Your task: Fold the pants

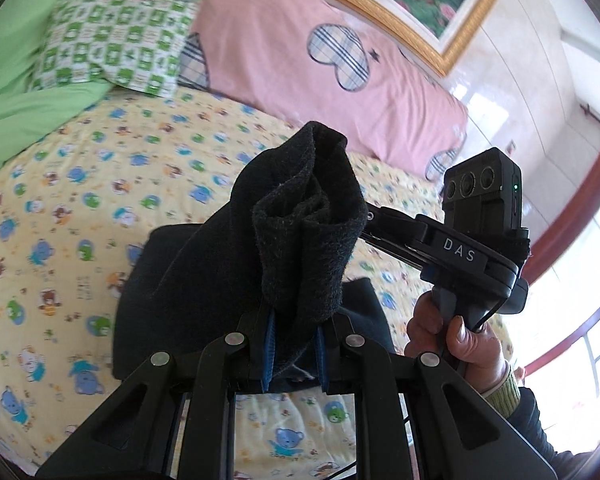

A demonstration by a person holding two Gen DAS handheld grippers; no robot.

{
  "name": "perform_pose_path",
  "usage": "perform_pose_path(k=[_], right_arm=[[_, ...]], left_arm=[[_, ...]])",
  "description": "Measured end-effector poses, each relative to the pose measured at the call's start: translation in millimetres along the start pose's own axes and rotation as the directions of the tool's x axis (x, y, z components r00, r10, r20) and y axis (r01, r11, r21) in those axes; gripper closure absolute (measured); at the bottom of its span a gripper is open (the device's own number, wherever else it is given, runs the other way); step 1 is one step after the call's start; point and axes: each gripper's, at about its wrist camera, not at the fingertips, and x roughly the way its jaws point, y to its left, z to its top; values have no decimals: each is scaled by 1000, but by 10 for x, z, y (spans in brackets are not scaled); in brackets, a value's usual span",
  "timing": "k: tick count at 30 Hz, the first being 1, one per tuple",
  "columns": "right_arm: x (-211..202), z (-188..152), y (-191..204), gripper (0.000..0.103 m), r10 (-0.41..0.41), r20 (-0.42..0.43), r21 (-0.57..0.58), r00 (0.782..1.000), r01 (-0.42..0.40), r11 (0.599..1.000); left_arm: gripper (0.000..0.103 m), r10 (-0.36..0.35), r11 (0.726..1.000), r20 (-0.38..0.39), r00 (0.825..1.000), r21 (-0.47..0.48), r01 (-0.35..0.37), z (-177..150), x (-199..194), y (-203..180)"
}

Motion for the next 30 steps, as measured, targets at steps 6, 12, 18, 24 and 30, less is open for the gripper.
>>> perform_pose_path(k=[6, 12, 18, 24, 30], right_arm=[[-269, -127, -197, 86, -17, 43, 51, 999, 15, 999], [-440, -270, -369, 86, -42, 64, 89, 997, 37, 995], [-570, -410, -565, 86, -59, 83, 132, 995, 48, 990], [-694, -514, -744, 86, -77, 102, 177, 992, 58, 982], [-813, -631, -902, 102, -100, 116, 229, 988, 72, 971]], left_arm=[[87, -13, 999, -43, 999, 51, 15, -34, 190, -212], [87, -9, 996, -90, 996, 85, 17, -99, 410, -341], [87, -2, 992, -130, 991, 126, 18, -155, 599, -468], [87, 23, 984, -171, 985, 180, 8, -242, 834, -606], [86, 35, 979, -214, 976, 206, 10, -341, 1046, -655]])
